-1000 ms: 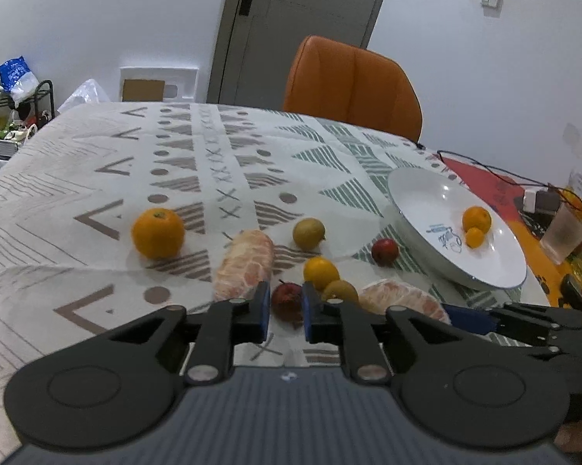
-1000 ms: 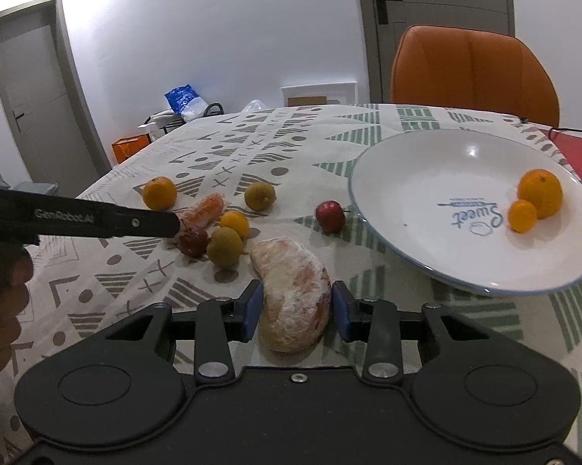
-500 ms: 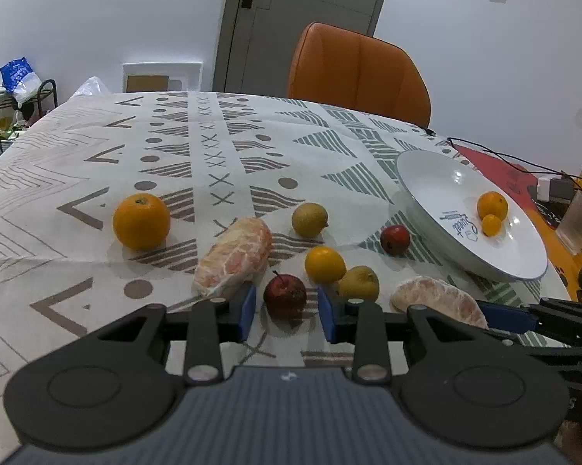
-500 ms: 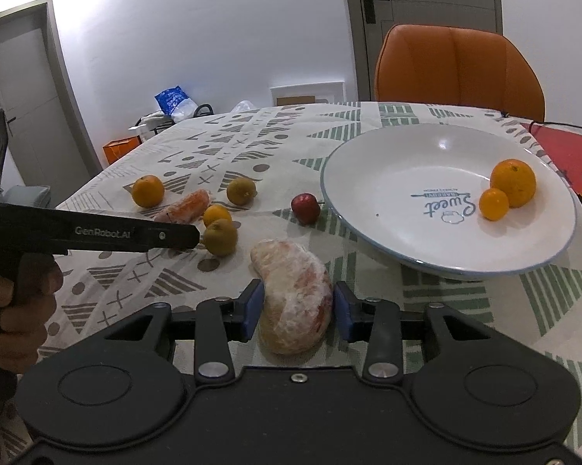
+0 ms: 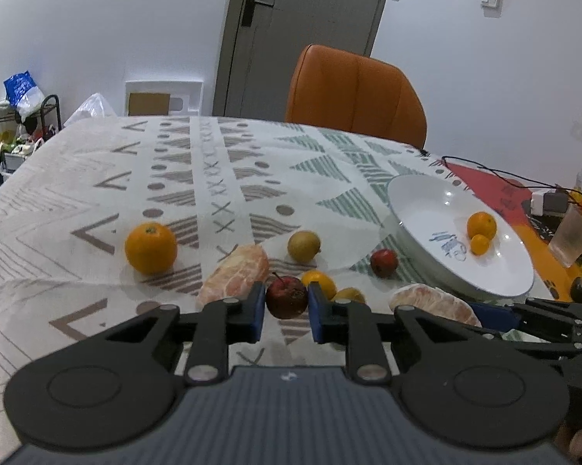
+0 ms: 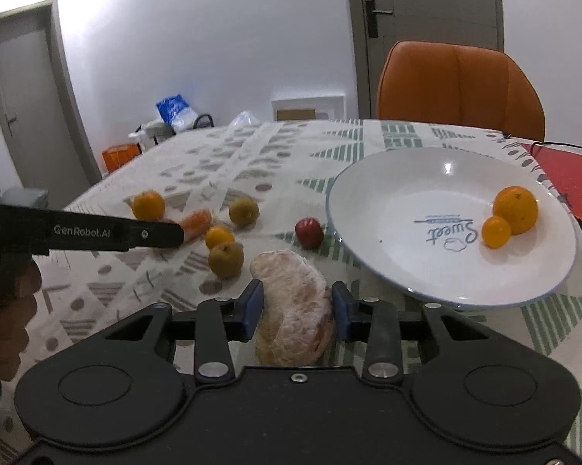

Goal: Organize fruits
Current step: 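Carry pomelo segment and red plum onto the white plate, open both grippers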

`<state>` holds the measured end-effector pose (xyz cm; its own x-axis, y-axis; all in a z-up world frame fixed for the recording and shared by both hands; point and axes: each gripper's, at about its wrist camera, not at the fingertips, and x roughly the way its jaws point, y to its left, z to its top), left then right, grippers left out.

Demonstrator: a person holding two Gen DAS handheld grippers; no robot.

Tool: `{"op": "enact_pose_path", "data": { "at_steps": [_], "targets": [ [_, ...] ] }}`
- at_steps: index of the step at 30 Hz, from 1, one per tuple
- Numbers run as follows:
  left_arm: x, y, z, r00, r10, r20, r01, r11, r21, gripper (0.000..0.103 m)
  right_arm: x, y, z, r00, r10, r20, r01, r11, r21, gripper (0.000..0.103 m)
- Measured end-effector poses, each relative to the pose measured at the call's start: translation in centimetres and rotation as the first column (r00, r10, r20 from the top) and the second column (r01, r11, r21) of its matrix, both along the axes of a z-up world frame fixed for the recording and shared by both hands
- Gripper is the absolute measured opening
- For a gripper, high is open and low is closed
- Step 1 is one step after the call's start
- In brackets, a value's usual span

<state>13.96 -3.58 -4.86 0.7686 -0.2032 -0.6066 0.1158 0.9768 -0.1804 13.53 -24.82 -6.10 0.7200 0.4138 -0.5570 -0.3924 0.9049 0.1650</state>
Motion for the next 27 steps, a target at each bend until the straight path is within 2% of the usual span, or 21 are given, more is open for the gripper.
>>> {"op": "enact_pose_path", "data": {
  "at_steps": [11, 27],
  "targets": [
    [0.4, -2.0, 1.5, 0.997, -0.054, 0.045, 0.055, 0.998, -0.012, 0.022, -1.0, -1.7, 1.9, 0.999, -0.023, 0.048, 0.02, 0.998, 0.056, 0.036],
    [2.1, -5.9, 2.0, 0.991, -0.123, 0.058, 0.124, 0.992, 0.0, 0.022, -0.7, -5.7, 2.4, 0.985, -0.15, 0.082, 0.142, 0.985, 0.099, 0.036]
  ]
}}
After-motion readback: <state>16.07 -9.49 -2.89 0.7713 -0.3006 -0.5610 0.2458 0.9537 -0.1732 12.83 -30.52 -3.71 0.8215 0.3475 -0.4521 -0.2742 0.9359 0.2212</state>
